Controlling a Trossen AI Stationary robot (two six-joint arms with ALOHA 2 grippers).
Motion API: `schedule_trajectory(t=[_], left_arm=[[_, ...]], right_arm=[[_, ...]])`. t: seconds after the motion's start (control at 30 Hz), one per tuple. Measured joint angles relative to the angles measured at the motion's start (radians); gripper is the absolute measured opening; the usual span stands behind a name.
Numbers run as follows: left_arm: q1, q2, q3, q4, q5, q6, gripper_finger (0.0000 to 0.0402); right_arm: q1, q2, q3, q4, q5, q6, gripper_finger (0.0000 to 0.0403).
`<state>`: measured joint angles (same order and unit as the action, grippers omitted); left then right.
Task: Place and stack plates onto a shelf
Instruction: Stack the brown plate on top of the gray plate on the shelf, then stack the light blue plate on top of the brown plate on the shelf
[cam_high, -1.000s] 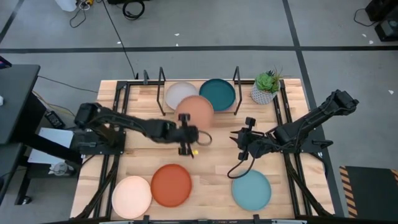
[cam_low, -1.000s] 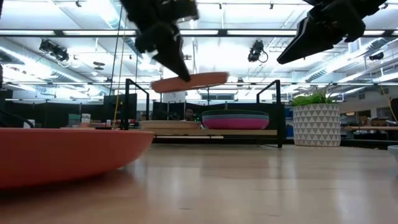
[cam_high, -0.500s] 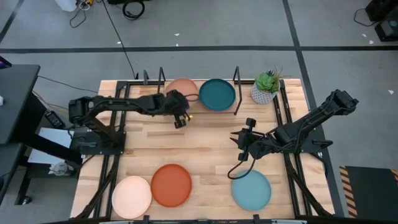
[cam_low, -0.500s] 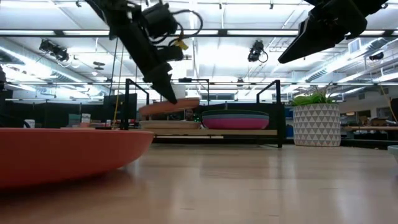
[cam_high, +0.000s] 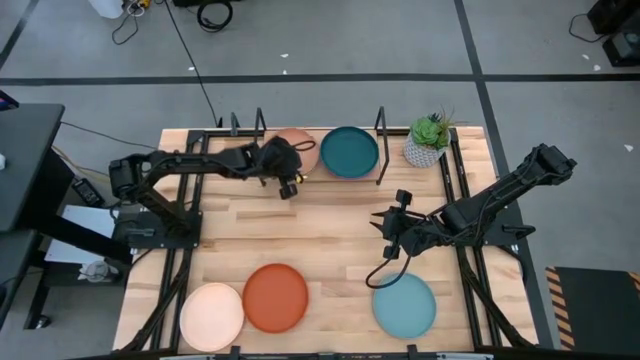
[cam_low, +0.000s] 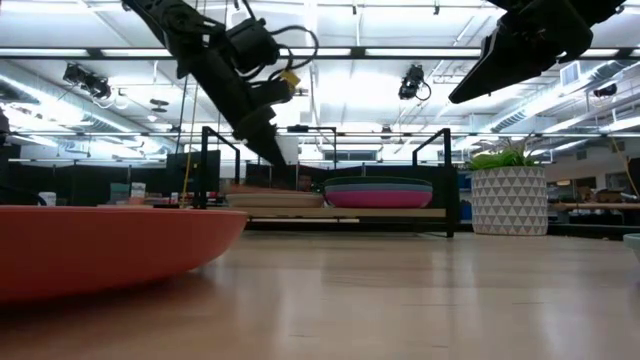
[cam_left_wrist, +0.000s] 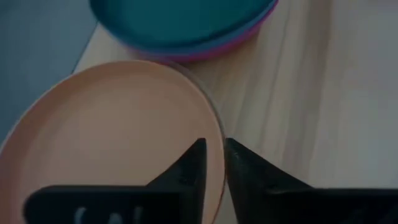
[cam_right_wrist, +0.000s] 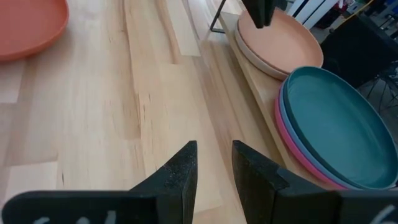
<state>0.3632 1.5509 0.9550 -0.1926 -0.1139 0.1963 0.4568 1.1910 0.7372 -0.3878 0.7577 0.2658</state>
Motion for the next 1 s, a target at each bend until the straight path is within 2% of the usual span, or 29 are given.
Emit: schedule_trajectory(t=[0.17, 0.37, 0.47, 0.63, 0.73, 0.9, 1.0], left_arm=[[-0.01, 0.0, 0.0, 0.022, 0.0, 0.0, 0.0103], [-0.011, 0.0, 0.0, -0.071, 0.001, -0.043, 0.0109], [-0.039, 0.0, 0.0, -0.109, 0.078, -0.078, 0.0109], [-0.152, 0.0, 0.0, -0.146, 0.263, -0.078, 0.0109], [-0.235, 0.0, 0.0, -0.173, 0.277, -0.123, 0.011], [-0.364, 0.0, 0.0, -0.239, 0.278, -0.318, 0.011], [-0.43, 0.0, 0.0, -0.217, 0.276, -0.381, 0.011]], right_arm=[[0.001, 0.0, 0.0, 0.0, -0.001, 0.005, 0.0106], [0.002, 0.0, 0.0, -0.004, -0.003, 0.005, 0.0106], [0.002, 0.0, 0.0, -0.004, -0.003, 0.005, 0.0106], [0.002, 0.0, 0.0, -0.004, -0.003, 0.003, 0.0106], [0.002, 0.0, 0.0, -0.004, -0.002, -0.003, 0.0106], [0.002, 0.0, 0.0, -0.005, 0.005, -0.037, 0.0106], [0.001, 0.0, 0.0, -0.002, 0.009, -0.079, 0.0106]])
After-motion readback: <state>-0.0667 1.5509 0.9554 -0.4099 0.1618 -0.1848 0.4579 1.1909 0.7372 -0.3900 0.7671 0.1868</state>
